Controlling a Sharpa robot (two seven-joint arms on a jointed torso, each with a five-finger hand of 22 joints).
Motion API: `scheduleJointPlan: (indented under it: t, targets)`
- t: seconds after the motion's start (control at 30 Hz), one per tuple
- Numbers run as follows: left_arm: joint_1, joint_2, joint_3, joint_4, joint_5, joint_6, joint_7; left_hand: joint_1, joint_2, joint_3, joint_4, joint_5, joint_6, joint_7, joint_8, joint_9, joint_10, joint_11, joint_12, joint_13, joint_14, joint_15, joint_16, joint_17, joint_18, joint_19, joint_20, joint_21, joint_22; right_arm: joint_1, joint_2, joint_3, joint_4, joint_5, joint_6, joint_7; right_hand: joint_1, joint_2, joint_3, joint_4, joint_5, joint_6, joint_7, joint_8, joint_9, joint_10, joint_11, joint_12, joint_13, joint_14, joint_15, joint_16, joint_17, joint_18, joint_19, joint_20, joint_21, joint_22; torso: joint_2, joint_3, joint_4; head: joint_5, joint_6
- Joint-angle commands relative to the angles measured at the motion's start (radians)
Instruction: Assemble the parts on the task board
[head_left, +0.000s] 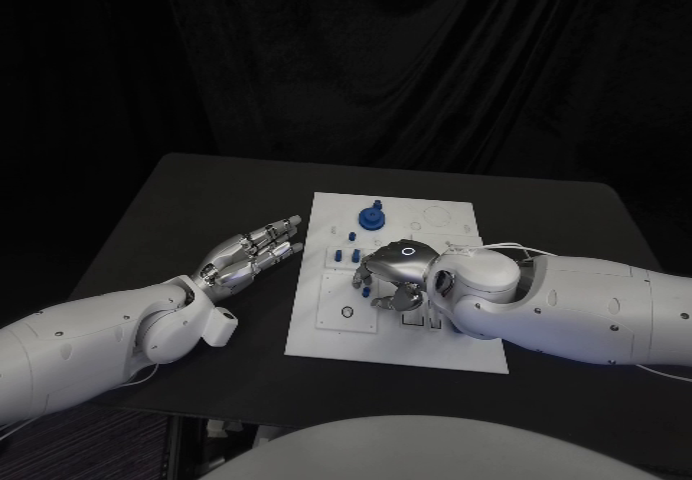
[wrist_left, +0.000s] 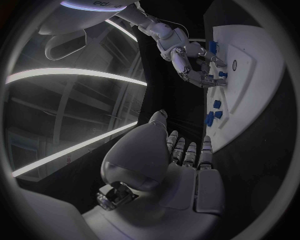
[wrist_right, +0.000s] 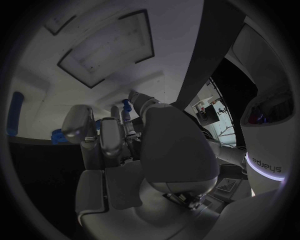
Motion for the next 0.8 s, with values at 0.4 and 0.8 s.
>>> scheduleJointPlan:
  t: [0.4,0.8]
  targets:
    - [-0.004,-0.004,0.001,0.009,0.007,-0.026,0.065,-0.006,-0.004,0.008,-0.001,0.004,0.019,0.013,0.003,0.004,0.004,0.002,0.009,0.002,0.002,0.008,-0.001,-0.001,0.004,0.003,0.007,0.002,-0.002,0.119,-0.125,0.001,0.095,0.007,-0.058,-0.043,0.018,0.002,-0.059,0.054,-0.002,0.016,-0.021,-0.006,-0.018,-0.079,0.011,0.014,-0.024,-0.022,0.005,-0.008,-0.024,0.018,-0.012,0.007,-0.023,0.115,-0.002,0.003,-0.0013,-0.011,0.0]
    - [-0.004,-0.013,0.001,0.024,0.007,-0.046,0.073,-0.009,-0.006,0.012,-0.003,0.03,0.025,0.011,0.002,0.004,0.008,0.002,0.013,0.002,0.002,0.002,-0.001,-0.001,0.007,0.004,0.004,0.003,-0.004,0.202,-0.25,0.0,0.112,0.023,0.098,-0.144,0.039,-0.026,-0.119,0.156,-0.025,0.026,-0.027,-0.071,-0.073,-0.08,0.027,-0.107,-0.163,-0.013,0.011,-0.009,-0.036,0.016,0.005,0.014,-0.014,0.119,-0.001,-0.0017,-0.0002,-0.016,0.0]
